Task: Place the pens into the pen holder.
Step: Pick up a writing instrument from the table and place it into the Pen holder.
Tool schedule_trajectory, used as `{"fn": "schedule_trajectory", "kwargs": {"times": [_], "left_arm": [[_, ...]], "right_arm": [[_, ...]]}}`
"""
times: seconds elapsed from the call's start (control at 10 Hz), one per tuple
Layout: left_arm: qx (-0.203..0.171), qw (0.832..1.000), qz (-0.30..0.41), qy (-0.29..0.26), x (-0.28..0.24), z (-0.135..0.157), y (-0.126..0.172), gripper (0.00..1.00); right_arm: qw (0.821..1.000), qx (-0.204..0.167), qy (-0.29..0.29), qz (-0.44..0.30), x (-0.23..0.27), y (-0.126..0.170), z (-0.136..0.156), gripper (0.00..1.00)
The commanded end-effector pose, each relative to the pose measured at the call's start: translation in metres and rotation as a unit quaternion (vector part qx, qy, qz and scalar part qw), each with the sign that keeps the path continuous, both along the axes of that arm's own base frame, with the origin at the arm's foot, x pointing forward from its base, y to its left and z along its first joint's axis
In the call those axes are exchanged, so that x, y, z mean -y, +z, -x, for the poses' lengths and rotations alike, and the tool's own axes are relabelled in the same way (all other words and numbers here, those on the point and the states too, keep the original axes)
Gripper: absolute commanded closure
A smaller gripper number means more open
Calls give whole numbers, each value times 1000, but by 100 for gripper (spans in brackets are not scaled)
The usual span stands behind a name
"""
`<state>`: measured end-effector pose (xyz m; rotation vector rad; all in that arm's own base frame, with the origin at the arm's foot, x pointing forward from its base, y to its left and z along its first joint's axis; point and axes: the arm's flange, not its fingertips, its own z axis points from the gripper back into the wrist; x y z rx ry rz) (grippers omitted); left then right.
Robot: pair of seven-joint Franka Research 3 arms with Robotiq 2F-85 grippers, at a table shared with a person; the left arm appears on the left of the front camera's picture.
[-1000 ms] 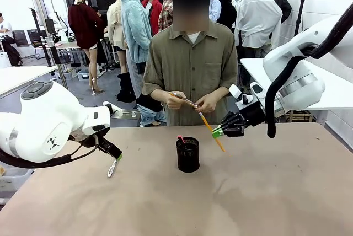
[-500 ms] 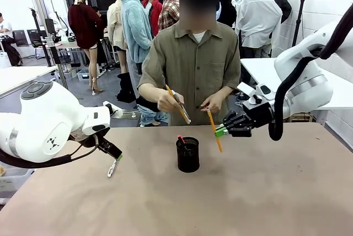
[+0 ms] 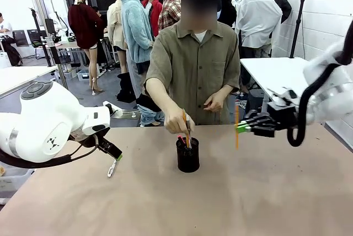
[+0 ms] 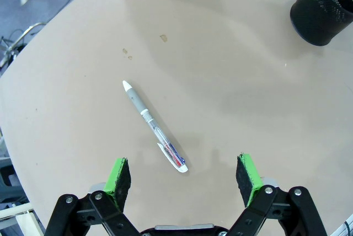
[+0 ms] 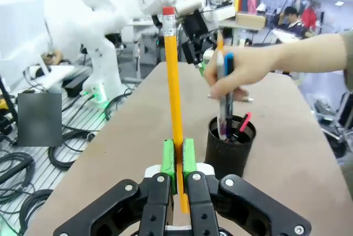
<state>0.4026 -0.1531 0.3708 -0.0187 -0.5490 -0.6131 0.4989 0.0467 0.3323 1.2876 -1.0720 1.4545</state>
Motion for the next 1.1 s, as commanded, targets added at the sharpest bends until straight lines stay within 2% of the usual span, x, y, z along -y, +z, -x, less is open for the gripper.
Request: {"fn": "schedule_trajectory", "kwargs": {"times": [0.0, 0.3, 0.5, 0.7, 1.0], "left_arm": [[0, 1000, 2, 2, -2, 0, 0, 0], [0, 1000, 2, 2, -2, 0, 0, 0], [0, 1000, 2, 2, -2, 0, 0, 0], [0, 1000, 2, 2, -2, 0, 0, 0], [0, 1000, 2, 2, -2, 0, 0, 0]], "right_arm": [[995, -7, -50, -83, 44, -17, 10, 100], [979, -34, -143, -143, 111, -54, 35, 100], [973, -35, -169, -152, 122, -60, 41, 100], [973, -27, -176, -144, 106, -40, 45, 100], [978, 21, -169, -117, 56, 16, 47, 100]]}}
